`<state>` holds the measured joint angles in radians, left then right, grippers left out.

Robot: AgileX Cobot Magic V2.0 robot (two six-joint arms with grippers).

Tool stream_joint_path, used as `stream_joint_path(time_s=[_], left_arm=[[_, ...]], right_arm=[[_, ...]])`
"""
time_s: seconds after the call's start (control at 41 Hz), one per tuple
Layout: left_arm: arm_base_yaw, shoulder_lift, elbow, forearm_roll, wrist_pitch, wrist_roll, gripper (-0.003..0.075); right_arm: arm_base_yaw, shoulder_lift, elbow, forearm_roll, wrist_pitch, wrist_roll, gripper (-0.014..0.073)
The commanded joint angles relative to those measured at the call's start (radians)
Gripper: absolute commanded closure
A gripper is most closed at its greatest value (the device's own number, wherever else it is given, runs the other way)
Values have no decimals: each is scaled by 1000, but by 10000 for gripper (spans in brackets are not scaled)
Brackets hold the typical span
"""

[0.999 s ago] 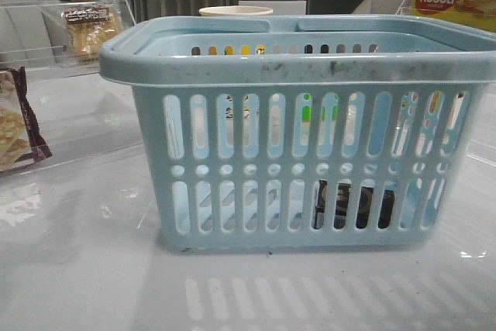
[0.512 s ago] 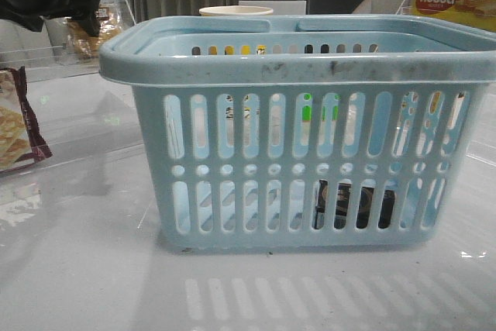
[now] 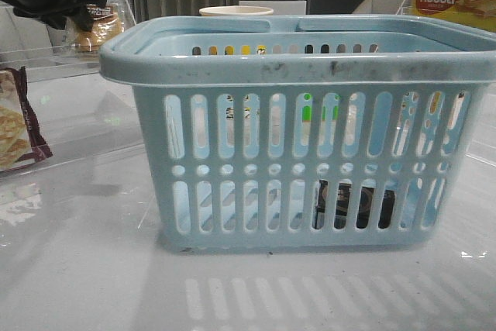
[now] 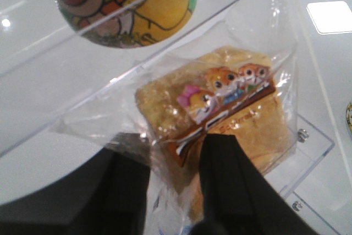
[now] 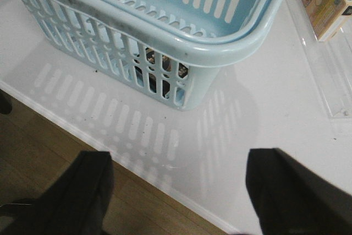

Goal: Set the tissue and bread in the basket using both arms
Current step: 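Reach the left gripper to the packaged bread bun on the shelf and grasp, then lift the bread bag with the left gripper and carry it toward the basket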

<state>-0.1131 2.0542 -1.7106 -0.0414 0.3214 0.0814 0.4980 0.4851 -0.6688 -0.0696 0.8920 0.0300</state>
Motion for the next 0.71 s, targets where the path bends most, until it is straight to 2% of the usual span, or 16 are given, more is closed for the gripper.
stream_joint_path(time_s=[0.0, 0.244, 0.682], left_arm=[[-5, -57, -36, -9, -77, 2, 520], [-8, -104, -36, -9, 0, 2, 631], [-39, -300, -36, -4, 306, 2, 629]], right_arm=[[0, 5, -26, -3, -63, -11, -8], [0, 5, -26, -3, -63, -11, -8], [0, 5, -26, -3, -63, -11, -8]])
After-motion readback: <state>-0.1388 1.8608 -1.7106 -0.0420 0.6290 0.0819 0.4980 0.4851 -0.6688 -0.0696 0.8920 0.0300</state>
